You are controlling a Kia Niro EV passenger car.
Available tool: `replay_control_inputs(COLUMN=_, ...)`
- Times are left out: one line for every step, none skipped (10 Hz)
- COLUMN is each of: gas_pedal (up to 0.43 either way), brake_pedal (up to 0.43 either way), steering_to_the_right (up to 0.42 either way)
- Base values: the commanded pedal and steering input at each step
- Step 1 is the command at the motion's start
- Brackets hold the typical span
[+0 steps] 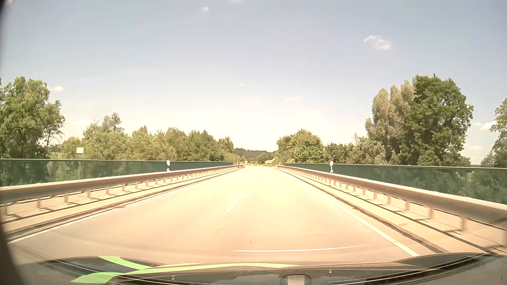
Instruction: Follow the waypoints while adhering to traffic rules and regulations
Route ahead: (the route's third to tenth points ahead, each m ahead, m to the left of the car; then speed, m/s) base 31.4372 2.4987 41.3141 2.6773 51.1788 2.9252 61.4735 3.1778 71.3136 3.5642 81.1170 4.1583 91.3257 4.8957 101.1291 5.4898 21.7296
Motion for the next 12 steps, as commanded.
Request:
replay_control_inputs(gas_pedal=0.248, brake_pedal=0.000, steering_to_the_right=-0.004)
replay_control_inputs(gas_pedal=0.260, brake_pedal=0.000, steering_to_the_right=-0.004)
replay_control_inputs(gas_pedal=0.260, brake_pedal=0.000, steering_to_the_right=-0.004)
replay_control_inputs(gas_pedal=0.268, brake_pedal=0.000, steering_to_the_right=-0.004)
replay_control_inputs(gas_pedal=0.268, brake_pedal=0.000, steering_to_the_right=-0.004)
replay_control_inputs(gas_pedal=0.268, brake_pedal=0.000, steering_to_the_right=-0.003)
replay_control_inputs(gas_pedal=0.268, brake_pedal=0.000, steering_to_the_right=-0.004)
replay_control_inputs(gas_pedal=0.268, brake_pedal=0.000, steering_to_the_right=-0.003)
replay_control_inputs(gas_pedal=0.287, brake_pedal=0.000, steering_to_the_right=-0.003)
replay_control_inputs(gas_pedal=0.311, brake_pedal=0.000, steering_to_the_right=-0.003)
replay_control_inputs(gas_pedal=0.311, brake_pedal=0.000, steering_to_the_right=-0.004)
replay_control_inputs(gas_pedal=0.319, brake_pedal=0.000, steering_to_the_right=-0.003)
